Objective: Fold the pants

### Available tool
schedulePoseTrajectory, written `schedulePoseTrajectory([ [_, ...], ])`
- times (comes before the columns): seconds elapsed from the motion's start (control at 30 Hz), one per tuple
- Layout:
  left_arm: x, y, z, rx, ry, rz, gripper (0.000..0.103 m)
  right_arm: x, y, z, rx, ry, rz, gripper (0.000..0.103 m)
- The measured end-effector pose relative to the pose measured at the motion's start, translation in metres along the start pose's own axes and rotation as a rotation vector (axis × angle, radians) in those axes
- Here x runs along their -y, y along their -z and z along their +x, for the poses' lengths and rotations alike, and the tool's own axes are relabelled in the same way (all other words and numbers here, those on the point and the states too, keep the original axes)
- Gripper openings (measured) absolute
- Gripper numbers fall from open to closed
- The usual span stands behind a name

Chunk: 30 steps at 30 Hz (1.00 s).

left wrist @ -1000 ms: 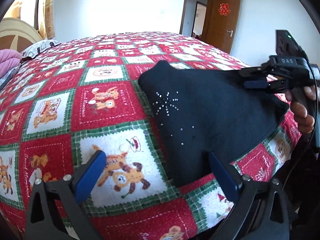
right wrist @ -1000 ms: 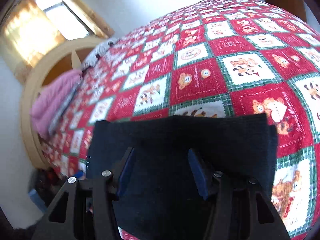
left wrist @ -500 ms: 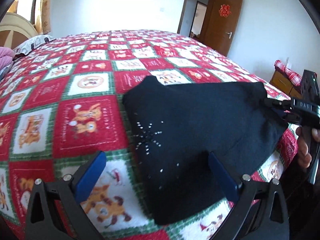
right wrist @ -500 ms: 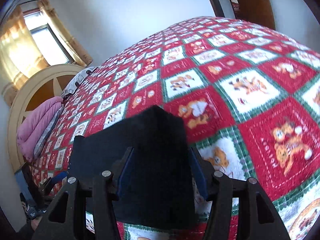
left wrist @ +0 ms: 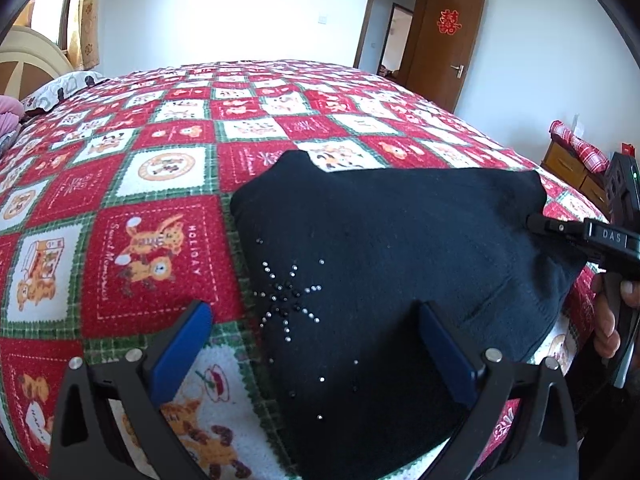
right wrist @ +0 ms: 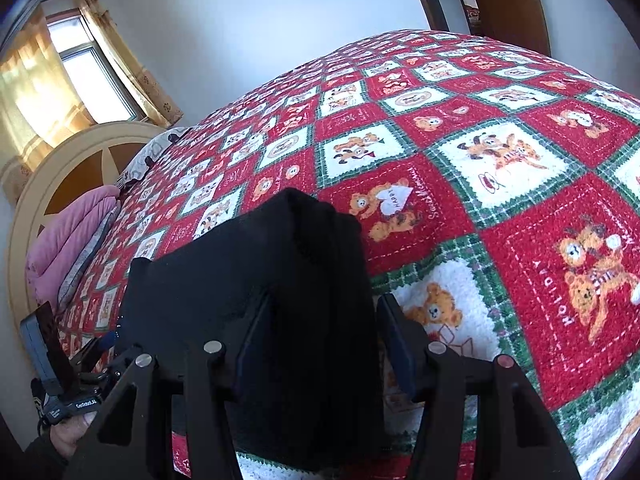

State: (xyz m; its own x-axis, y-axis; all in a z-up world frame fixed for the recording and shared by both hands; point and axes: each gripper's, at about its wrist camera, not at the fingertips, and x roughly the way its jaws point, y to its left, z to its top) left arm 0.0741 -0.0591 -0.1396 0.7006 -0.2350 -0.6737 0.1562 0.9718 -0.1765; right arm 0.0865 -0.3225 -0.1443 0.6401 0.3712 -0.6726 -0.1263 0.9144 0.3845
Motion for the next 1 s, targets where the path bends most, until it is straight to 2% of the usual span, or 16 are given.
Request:
schedulePoseTrajectory([
  [0.17, -0.002, 0.003, -0.001, 0.031, 0.009, -0.016, 0.103, -0.002, 0.002, 0.000, -0.001, -0.011, -0.011, 0.056],
  [0.3, -0.001, 0.000, -0.001, 0.025, 0.009, -0.030, 0.103, 0.002, 0.002, 0.000, -0.009, -0.029, 0.009, 0.056],
  [0.4, -0.005, 0.000, -0.003, 0.024, 0.036, -0.045, 0.103, -0.002, 0.004, -0.004, -0.003, -0.051, -0.007, 0.050],
  [0.53, -0.006, 0.002, -0.005, 0.036, 0.041, -0.048, 0.098, 0.009, 0.003, -0.003, -0.016, -0.106, 0.058, 0.045],
  [0.6, -0.004, 0.001, -0.007, 0.049, 0.052, -0.046, 0.087, 0.017, 0.003, 0.000, -0.021, -0.127, 0.092, 0.044],
  [0.67, -0.002, 0.000, -0.008, 0.047, 0.087, -0.053, 0.067, 0.018, 0.005, 0.002, -0.020, -0.128, 0.085, 0.044],
  [0.8, -0.001, 0.001, -0.009, 0.056, 0.090, -0.046, 0.060, 0.012, 0.005, 0.002, -0.027, -0.113, 0.067, 0.044],
  [0.83, -0.004, 0.002, -0.010, 0.067, 0.092, -0.058, 0.043, 0.012, 0.005, 0.001, -0.029, -0.114, 0.066, 0.041],
  [0.87, -0.005, 0.001, -0.012, 0.073, 0.099, -0.062, 0.020, 0.012, 0.004, 0.001, -0.030, -0.117, 0.068, 0.039],
  [0.9, -0.006, 0.000, -0.015, 0.081, 0.113, -0.059, 0.015, 0.012, 0.004, 0.000, -0.028, -0.123, 0.073, 0.035],
  [1.0, -0.006, 0.000, -0.021, 0.100, 0.122, -0.054, 0.011, 0.007, 0.004, -0.004, -0.011, -0.135, 0.061, 0.029],
])
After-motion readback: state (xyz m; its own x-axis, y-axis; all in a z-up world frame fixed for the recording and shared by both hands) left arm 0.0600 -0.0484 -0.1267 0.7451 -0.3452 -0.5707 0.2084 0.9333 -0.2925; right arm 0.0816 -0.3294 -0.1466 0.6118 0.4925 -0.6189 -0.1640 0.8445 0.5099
